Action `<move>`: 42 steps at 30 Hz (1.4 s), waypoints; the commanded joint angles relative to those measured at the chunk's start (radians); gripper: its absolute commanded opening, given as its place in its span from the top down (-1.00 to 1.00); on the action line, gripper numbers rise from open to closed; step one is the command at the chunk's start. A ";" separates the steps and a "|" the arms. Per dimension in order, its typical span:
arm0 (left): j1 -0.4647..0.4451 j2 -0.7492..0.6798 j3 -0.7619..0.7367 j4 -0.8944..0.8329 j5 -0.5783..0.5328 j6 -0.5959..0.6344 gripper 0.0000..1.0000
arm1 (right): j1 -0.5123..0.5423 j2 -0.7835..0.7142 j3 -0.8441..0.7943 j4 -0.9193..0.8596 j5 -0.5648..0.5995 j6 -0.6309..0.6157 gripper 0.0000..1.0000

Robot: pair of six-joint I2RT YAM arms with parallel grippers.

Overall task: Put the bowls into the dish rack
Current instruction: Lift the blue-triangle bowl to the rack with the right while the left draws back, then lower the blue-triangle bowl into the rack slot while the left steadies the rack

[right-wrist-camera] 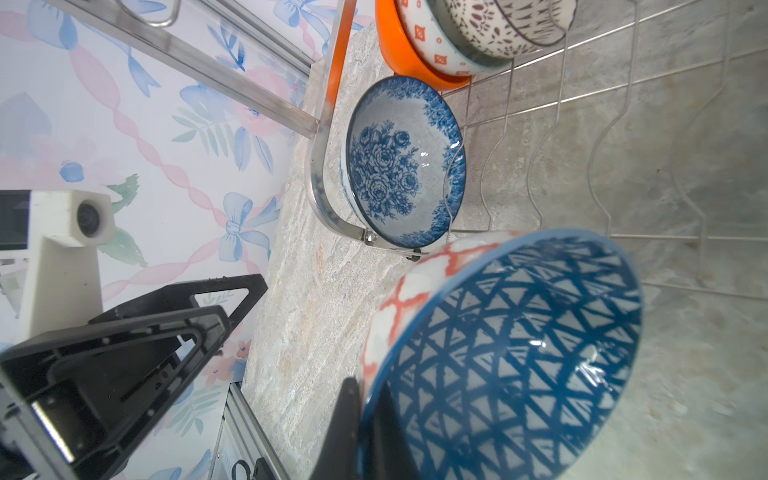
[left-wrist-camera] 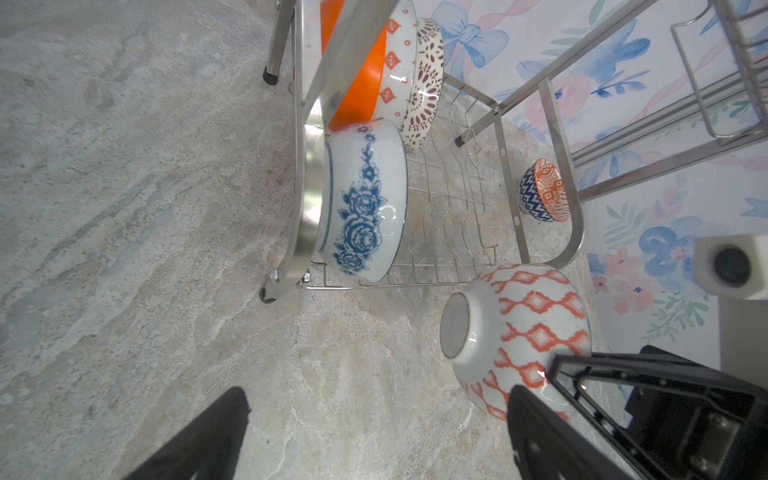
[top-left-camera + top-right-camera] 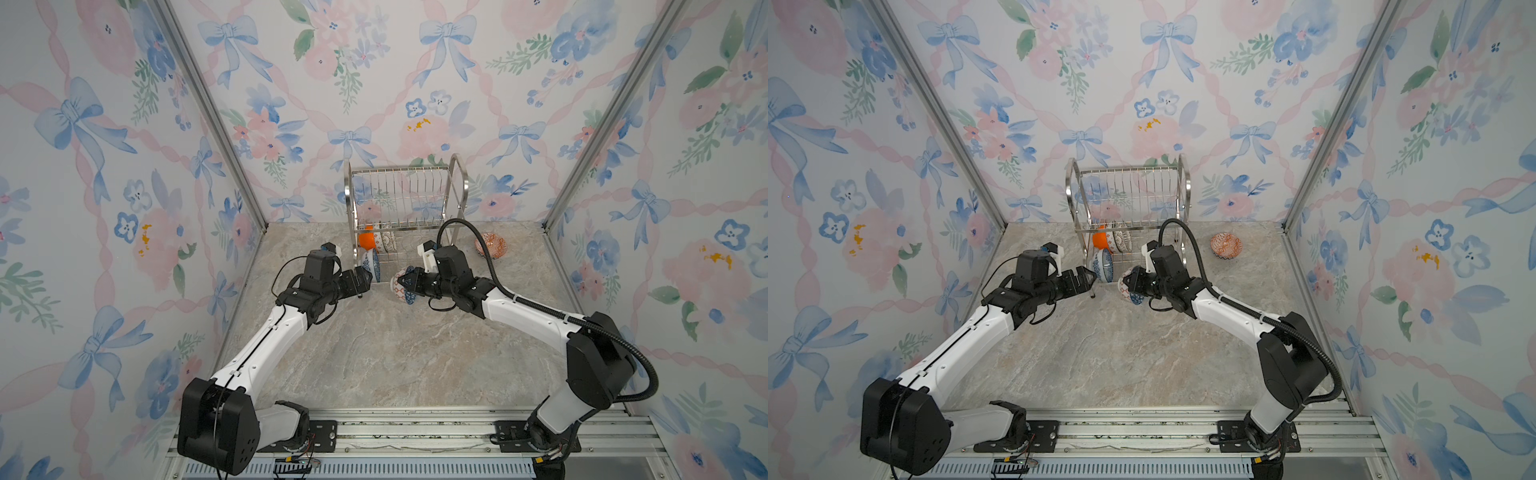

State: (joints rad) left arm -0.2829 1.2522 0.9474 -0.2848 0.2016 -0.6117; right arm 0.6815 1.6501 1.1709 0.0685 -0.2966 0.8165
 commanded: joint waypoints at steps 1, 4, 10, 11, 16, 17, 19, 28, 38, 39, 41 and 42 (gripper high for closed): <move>0.008 0.011 -0.001 0.014 0.020 0.038 -0.96 | -0.007 -0.001 0.004 0.171 -0.037 0.020 1.00; 0.013 0.022 0.006 0.018 0.035 0.011 -0.96 | -0.029 0.029 -0.003 0.232 -0.067 0.042 1.00; 0.015 0.053 0.044 0.018 0.029 0.042 -0.96 | -0.057 0.106 0.010 0.363 -0.101 0.107 1.00; 0.015 0.056 0.048 0.017 0.028 0.043 -0.96 | -0.059 0.119 0.018 0.374 -0.106 0.114 1.00; 0.022 0.059 0.058 0.016 0.025 0.042 -0.96 | -0.063 0.158 0.055 0.389 -0.101 0.125 1.00; 0.022 0.059 0.058 0.017 0.029 0.041 -0.96 | -0.064 0.165 0.058 0.395 -0.103 0.132 1.00; 0.022 0.057 0.052 0.016 0.035 0.044 -0.96 | -0.065 0.179 0.064 0.414 -0.109 0.149 1.00; 0.023 0.035 0.017 0.016 0.041 0.045 -0.96 | -0.083 0.243 0.075 0.560 -0.097 0.248 1.00; 0.022 0.041 0.029 0.016 0.049 0.045 -0.96 | -0.085 0.313 0.123 0.592 -0.092 0.269 1.00; 0.022 0.044 0.030 0.016 0.054 0.045 -0.96 | -0.085 0.319 0.126 0.598 -0.090 0.273 1.00; 0.021 0.044 0.031 0.017 0.065 0.047 -0.96 | -0.084 0.331 0.129 0.612 -0.089 0.282 1.00; 0.021 0.042 0.031 0.018 0.072 0.046 -0.96 | -0.085 0.337 0.131 0.622 -0.087 0.289 1.00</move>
State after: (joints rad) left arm -0.2668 1.3060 0.9779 -0.2749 0.2443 -0.5858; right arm 0.6090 1.9640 1.2545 0.6060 -0.3859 1.0740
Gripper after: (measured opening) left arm 0.979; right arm 0.063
